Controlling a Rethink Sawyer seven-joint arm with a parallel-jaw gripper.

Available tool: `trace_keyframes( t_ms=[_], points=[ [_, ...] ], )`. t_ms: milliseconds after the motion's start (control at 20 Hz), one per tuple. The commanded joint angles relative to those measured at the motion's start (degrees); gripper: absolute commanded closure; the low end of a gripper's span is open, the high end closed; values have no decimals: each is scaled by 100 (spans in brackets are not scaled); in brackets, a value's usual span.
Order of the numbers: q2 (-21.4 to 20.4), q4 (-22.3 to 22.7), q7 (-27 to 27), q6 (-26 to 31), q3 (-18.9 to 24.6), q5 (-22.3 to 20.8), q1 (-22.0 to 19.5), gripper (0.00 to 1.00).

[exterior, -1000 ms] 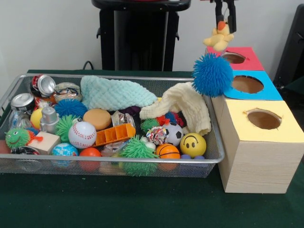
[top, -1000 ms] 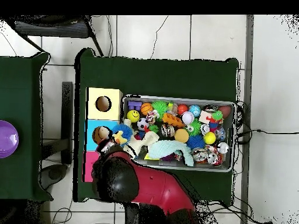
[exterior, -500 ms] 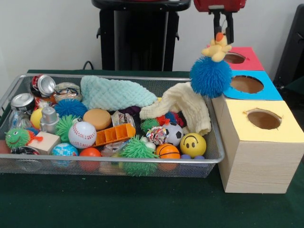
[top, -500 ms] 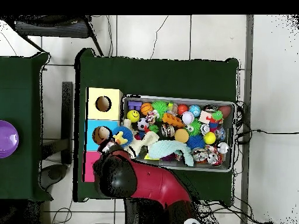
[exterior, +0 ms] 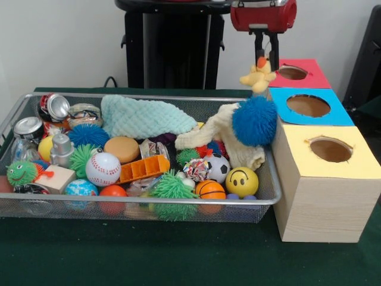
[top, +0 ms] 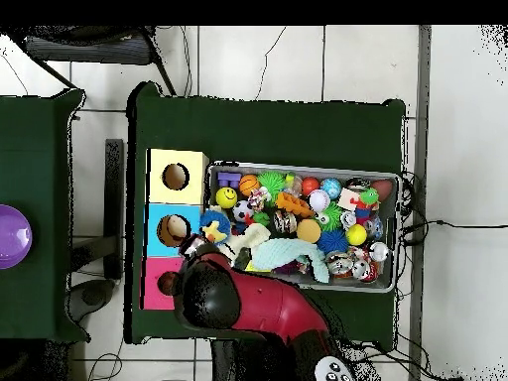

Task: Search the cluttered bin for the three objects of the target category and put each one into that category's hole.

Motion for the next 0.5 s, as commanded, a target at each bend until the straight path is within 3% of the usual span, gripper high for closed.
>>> trace_keyframes(
  t_ms=[50,500],
  points=[
    [243,-700,235,-66,-188,-327,-130,100],
    [214,-87,702,-62,-156,-158,46,100]
  ],
)
